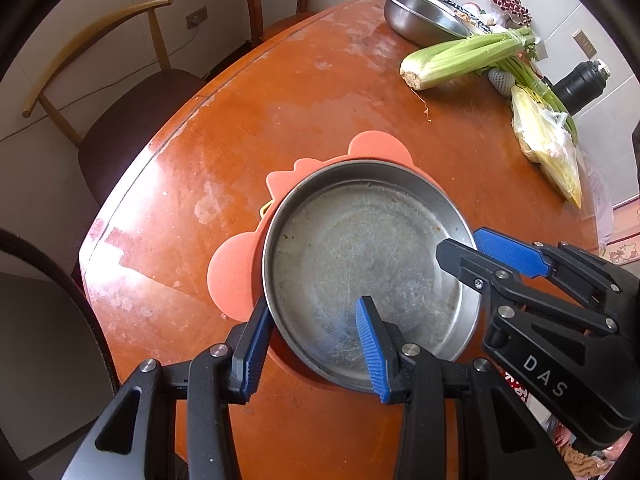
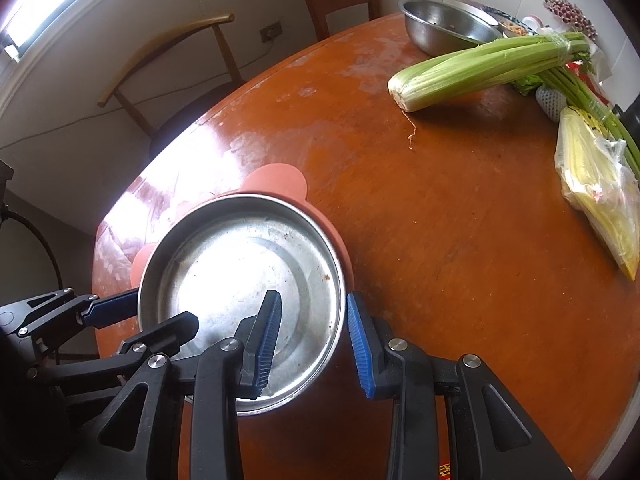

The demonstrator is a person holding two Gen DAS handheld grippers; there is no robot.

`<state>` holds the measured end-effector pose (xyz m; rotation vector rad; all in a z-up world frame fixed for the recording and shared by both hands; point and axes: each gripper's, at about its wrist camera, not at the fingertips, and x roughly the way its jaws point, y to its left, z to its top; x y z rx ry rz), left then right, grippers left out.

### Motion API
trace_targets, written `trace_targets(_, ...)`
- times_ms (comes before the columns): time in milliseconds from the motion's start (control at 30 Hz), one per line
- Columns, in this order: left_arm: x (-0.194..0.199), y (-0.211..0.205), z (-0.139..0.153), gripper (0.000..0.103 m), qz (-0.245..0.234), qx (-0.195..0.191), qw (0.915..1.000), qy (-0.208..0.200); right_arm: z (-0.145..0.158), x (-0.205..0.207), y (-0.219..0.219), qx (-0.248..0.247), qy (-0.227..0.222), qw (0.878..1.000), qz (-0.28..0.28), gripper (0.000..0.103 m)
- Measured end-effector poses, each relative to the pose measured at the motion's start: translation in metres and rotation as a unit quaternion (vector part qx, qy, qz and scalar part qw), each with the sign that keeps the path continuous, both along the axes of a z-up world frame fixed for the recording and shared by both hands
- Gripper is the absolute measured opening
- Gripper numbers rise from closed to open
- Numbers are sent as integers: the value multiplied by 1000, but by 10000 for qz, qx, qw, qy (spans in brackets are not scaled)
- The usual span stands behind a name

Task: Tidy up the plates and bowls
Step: 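Lower the grey pan onto the pink plate and open the left tool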

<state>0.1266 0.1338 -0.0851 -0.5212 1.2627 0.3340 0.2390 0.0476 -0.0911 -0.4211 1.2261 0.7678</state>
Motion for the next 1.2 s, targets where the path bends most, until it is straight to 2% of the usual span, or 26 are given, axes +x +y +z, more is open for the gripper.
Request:
trace_targets(633,-3,5,6,43,24,3,10000,-61,7,0,-4,93,-16,9999,-37,37)
trace_targets(933,-4,3,20,44,-76,215,9997,-114,18,1,-11,230,0,9996,-145,38)
trace_targets(1200,-5,0,39,46,-179,351,9988,-290,37,-2,-22,367,-164,9988,-289,39)
